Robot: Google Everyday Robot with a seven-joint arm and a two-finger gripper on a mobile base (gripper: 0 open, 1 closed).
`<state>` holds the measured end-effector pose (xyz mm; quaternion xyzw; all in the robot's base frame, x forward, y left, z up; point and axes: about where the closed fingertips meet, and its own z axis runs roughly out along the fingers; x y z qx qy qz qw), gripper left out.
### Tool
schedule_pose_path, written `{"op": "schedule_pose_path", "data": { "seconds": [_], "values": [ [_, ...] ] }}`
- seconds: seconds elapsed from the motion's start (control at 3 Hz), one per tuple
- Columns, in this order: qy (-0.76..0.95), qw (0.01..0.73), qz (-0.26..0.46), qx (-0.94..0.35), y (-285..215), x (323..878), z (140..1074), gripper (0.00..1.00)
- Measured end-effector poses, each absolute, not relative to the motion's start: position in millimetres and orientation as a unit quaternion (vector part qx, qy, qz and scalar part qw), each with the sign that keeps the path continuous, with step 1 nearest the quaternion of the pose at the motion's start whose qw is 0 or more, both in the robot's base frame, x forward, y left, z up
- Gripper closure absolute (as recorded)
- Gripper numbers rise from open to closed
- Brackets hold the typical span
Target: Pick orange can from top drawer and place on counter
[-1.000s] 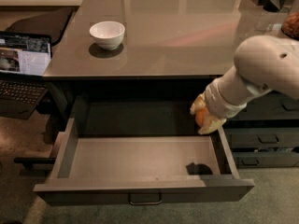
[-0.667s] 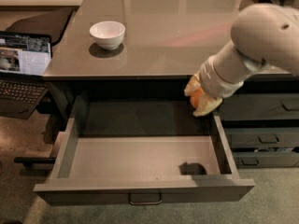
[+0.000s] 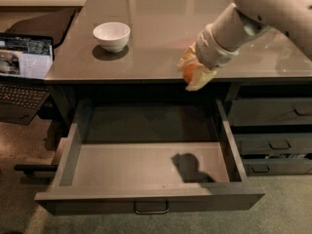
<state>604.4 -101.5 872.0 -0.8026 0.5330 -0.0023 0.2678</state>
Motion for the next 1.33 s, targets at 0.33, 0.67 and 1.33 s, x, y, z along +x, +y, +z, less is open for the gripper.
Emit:
{"op": "schedule_pose_path", "data": {
  "seconds": [0.33,0.67,1.33],
  "values": [
    [0.538,0.289,0.062,-0.789,-85,635,875,1.00],
    [0.539,0.304,0.105,-0.778,-71,662,884,1.00],
    [0.600,0.358,0.156,-0.698,-78,689,900,1.00]
  ]
}}
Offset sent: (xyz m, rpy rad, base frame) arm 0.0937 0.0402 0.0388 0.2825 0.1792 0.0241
